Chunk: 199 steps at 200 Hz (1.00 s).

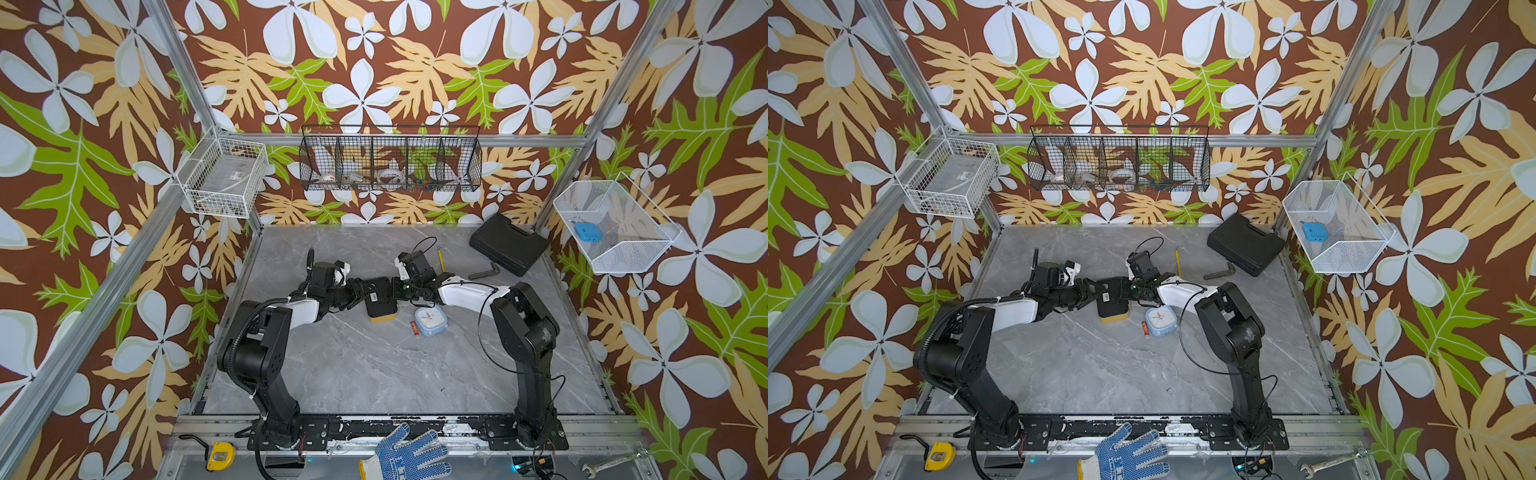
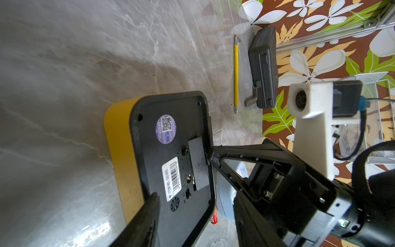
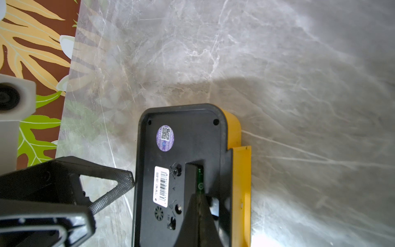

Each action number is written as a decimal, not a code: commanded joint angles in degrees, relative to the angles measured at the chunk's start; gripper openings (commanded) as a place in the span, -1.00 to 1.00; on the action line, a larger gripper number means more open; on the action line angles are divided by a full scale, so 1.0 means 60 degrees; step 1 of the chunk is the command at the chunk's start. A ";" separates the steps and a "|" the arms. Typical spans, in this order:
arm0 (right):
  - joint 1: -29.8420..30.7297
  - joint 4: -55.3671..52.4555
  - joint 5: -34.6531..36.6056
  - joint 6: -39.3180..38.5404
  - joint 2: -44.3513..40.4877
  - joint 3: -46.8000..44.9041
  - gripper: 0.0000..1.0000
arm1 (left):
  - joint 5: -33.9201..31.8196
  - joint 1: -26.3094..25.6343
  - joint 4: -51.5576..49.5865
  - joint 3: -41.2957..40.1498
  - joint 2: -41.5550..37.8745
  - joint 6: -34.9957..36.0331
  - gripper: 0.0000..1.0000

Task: Insert the battery into the alarm
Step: Install the battery in the alarm.

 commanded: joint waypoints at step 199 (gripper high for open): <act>0.0191 -0.0709 0.0641 -0.0517 0.0095 0.0570 -0.50 | 0.0174 0.0003 0.0182 0.0058 0.0218 -0.0011 0.15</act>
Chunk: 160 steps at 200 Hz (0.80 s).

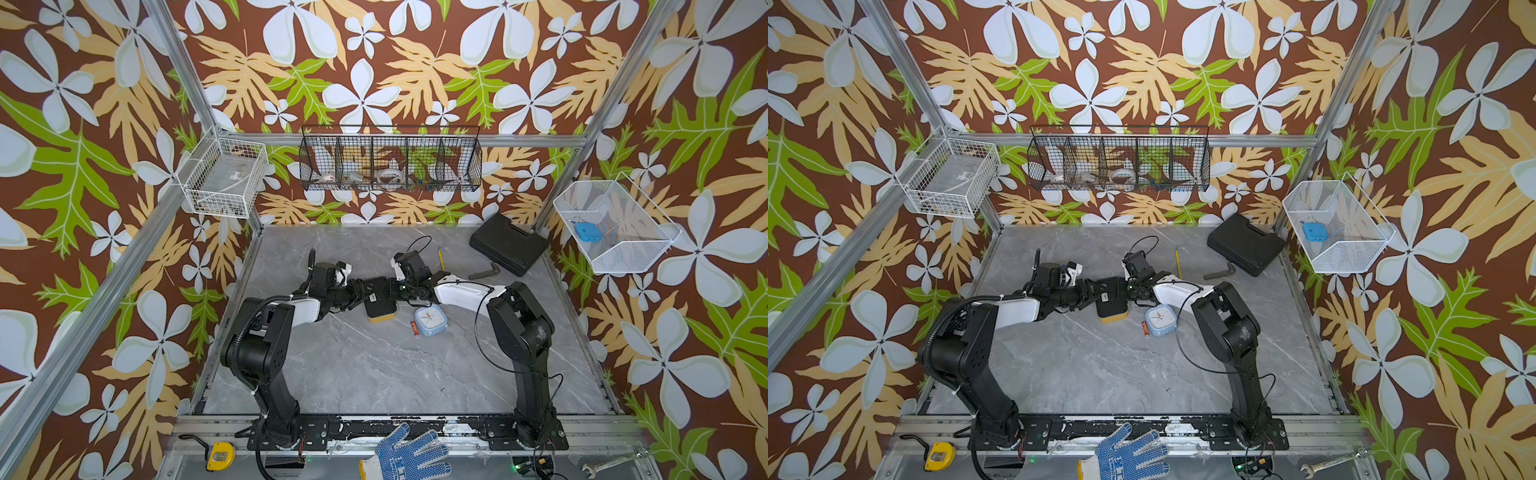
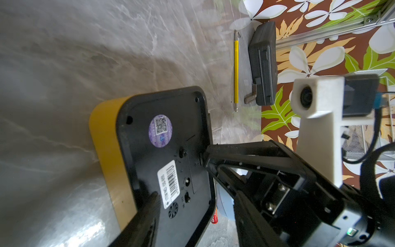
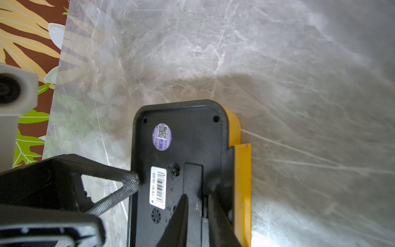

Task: Insert the battery into the alarm
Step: Install the battery in the alarm, then adjust the alarm at the center of the board.

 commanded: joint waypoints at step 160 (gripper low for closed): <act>0.0227 -0.2048 0.1468 -0.1987 0.0324 0.1331 0.10 | -0.0213 0.0027 -0.0527 0.0443 -0.0484 0.0437 0.15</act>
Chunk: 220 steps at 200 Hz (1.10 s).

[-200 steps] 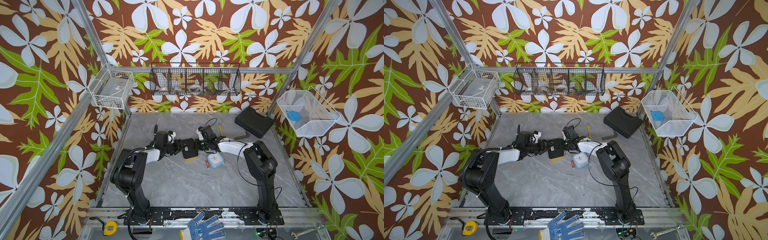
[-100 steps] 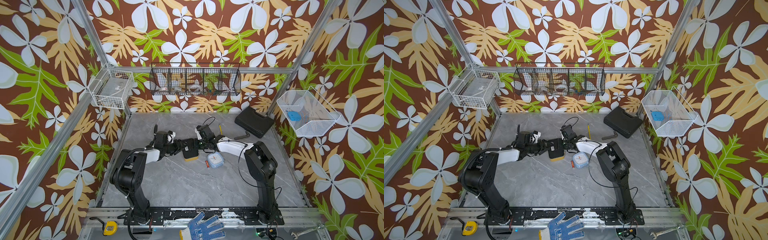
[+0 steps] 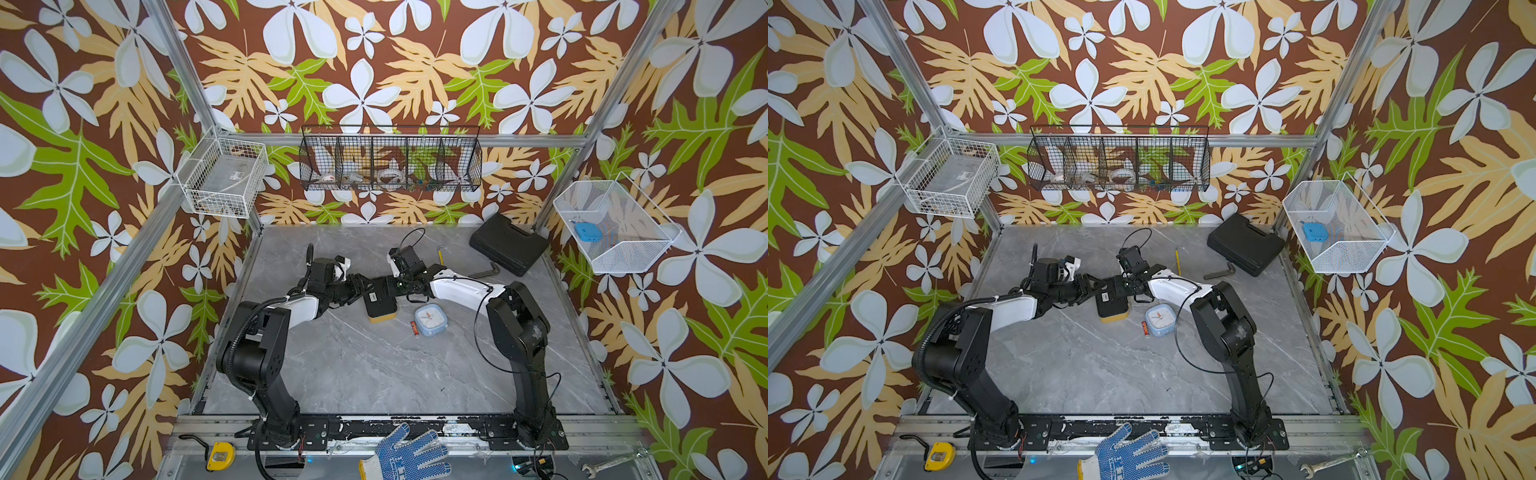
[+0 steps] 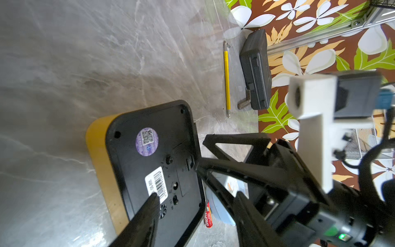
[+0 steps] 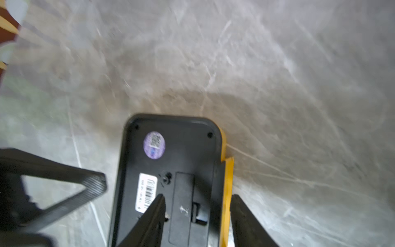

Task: Insert the battery into the alarm
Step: Adjust the alarm at the center of the board.

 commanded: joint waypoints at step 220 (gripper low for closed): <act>-0.0610 0.0326 -0.1273 -0.0464 0.0247 -0.1227 -0.93 | -0.1611 0.0143 -0.3579 0.2036 0.0339 0.2462 0.32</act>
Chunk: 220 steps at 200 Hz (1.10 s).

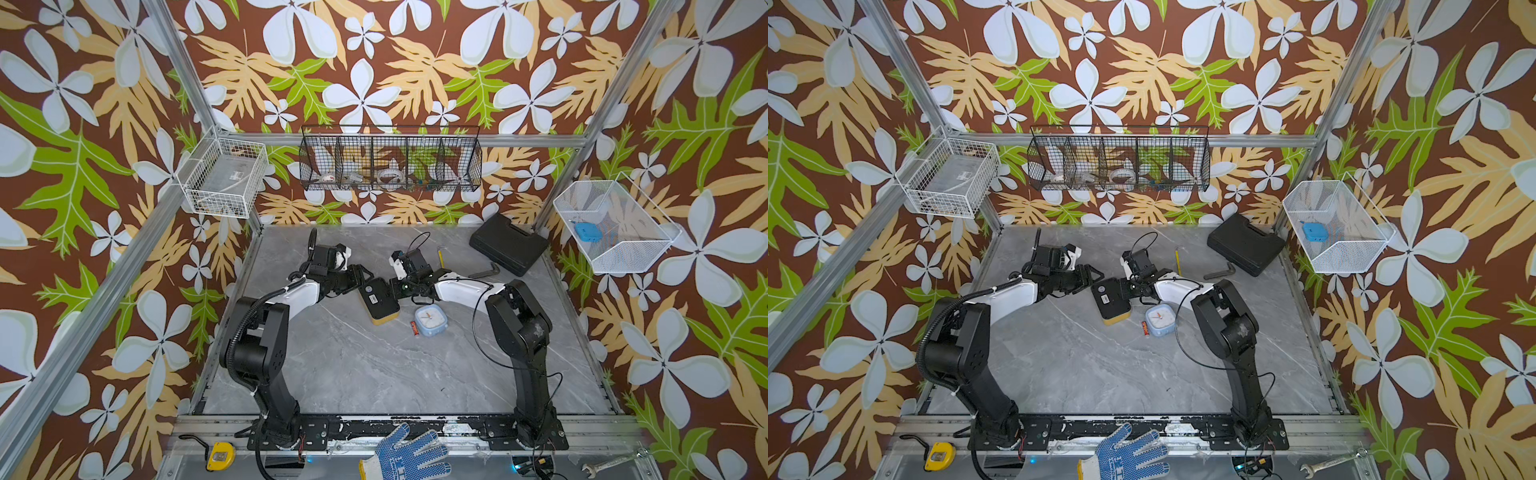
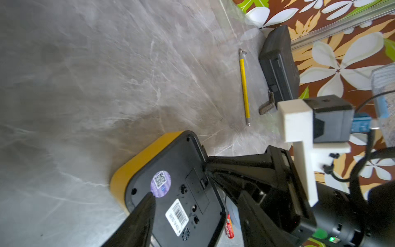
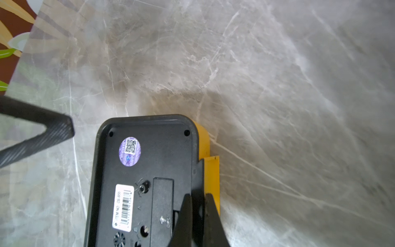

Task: Insert the battery into the alarm
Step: Adjust the alarm at the center of the board.

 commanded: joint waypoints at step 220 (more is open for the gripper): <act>-0.0447 -0.1500 -0.1451 0.0286 0.1053 0.0687 -1.00 | 0.0849 0.0125 0.3193 -0.1526 0.0803 -0.2555 0.15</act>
